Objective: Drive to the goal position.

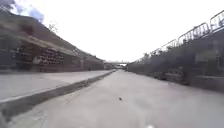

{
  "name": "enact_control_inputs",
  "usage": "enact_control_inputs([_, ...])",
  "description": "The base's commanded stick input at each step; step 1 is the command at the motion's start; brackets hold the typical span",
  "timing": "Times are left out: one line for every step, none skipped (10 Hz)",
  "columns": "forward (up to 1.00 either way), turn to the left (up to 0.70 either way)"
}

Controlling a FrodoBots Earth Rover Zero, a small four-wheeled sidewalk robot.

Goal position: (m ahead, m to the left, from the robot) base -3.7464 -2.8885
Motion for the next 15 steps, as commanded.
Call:
enact_control_inputs([0.7,0.0])
enact_control_inputs([0.7,0.0])
enact_control_inputs([0.7,0.0])
enact_control_inputs([0.7,0.0])
enact_control_inputs([0.7,0.0])
enact_control_inputs([0.7,0.0])
enact_control_inputs([0.7,0.0])
enact_control_inputs([0.7,0.0])
enact_control_inputs([0.7,0.0])
enact_control_inputs([0.7,0.0])
enact_control_inputs([0.7,0.0])
enact_control_inputs([0.7,0.0])
enact_control_inputs([0.7,0.0])
enact_control_inputs([0.7,0.0])
enact_control_inputs([0.7,0.0])
